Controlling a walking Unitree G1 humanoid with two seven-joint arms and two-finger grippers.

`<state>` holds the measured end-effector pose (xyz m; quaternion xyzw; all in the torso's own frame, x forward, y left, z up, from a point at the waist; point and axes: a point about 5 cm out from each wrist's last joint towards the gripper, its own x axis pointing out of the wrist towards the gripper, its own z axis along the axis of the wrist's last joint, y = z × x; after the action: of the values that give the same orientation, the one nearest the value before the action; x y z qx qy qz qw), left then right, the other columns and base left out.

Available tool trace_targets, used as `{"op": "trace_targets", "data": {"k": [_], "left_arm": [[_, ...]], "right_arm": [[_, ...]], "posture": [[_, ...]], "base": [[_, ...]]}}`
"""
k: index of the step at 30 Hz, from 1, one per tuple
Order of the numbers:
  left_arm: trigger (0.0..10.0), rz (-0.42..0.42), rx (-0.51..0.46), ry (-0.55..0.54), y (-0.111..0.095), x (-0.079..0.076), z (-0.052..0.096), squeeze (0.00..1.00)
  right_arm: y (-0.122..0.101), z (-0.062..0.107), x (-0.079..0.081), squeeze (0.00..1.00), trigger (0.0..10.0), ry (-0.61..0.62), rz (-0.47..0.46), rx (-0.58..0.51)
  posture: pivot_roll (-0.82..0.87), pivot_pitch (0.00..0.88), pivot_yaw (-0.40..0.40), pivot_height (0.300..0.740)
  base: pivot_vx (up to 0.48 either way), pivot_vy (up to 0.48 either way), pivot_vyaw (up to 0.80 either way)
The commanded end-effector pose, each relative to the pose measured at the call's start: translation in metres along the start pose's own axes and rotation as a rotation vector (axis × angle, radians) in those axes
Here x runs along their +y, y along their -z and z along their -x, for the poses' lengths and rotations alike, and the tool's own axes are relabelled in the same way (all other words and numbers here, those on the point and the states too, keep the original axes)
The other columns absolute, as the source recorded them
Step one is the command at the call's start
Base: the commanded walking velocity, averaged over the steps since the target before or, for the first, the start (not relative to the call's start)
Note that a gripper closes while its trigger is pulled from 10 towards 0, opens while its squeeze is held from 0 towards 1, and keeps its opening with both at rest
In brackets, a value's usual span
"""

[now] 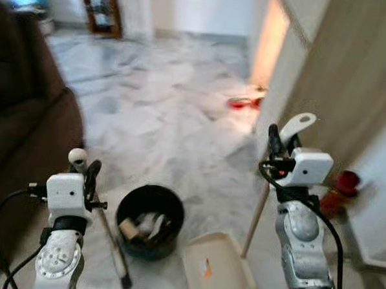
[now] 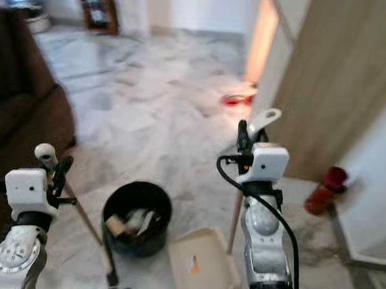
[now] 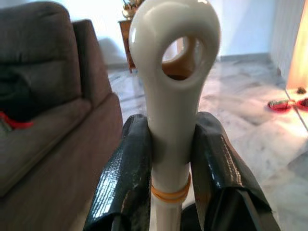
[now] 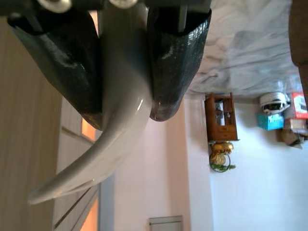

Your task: Sweep floor

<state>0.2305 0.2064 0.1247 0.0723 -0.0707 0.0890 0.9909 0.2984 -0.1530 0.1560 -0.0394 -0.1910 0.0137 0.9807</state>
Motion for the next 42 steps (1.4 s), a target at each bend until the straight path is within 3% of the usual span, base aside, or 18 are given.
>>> {"op": "trace_targets", "data": {"k": [1,12,27,42], "left_arm": [[10.0,-0.012,-0.063,-0.001,-0.012,0.002,-0.005,0.00],[10.0,-0.013,-0.066,0.004,-0.014,0.001,-0.008,0.00],[10.0,-0.022,-0.065,-0.006,-0.013,0.004,-0.011,0.00],[10.0,-0.023,-0.072,-0.010,-0.013,0.004,-0.015,0.00]], "right_arm": [[-0.010,-0.003,-0.001,0.00,10.0,0.003,0.005,-0.055],[-0.013,-0.003,0.001,0.00,10.0,0.002,0.016,-0.064],[-0.031,-0.008,0.007,0.00,10.0,-0.019,0.020,-0.114],[-0.036,-0.013,0.015,0.00,10.0,-0.037,0.000,-0.116]], "posture": [[0.00,0.037,-0.006,0.740],[0.01,0.058,-0.002,0.740],[-0.01,0.092,-0.007,0.740],[0.01,0.098,-0.009,0.740]], "base": [[-0.274,0.000,0.00],[-0.275,0.000,0.00],[0.000,0.000,0.00],[0.000,0.000,-0.80]]}}
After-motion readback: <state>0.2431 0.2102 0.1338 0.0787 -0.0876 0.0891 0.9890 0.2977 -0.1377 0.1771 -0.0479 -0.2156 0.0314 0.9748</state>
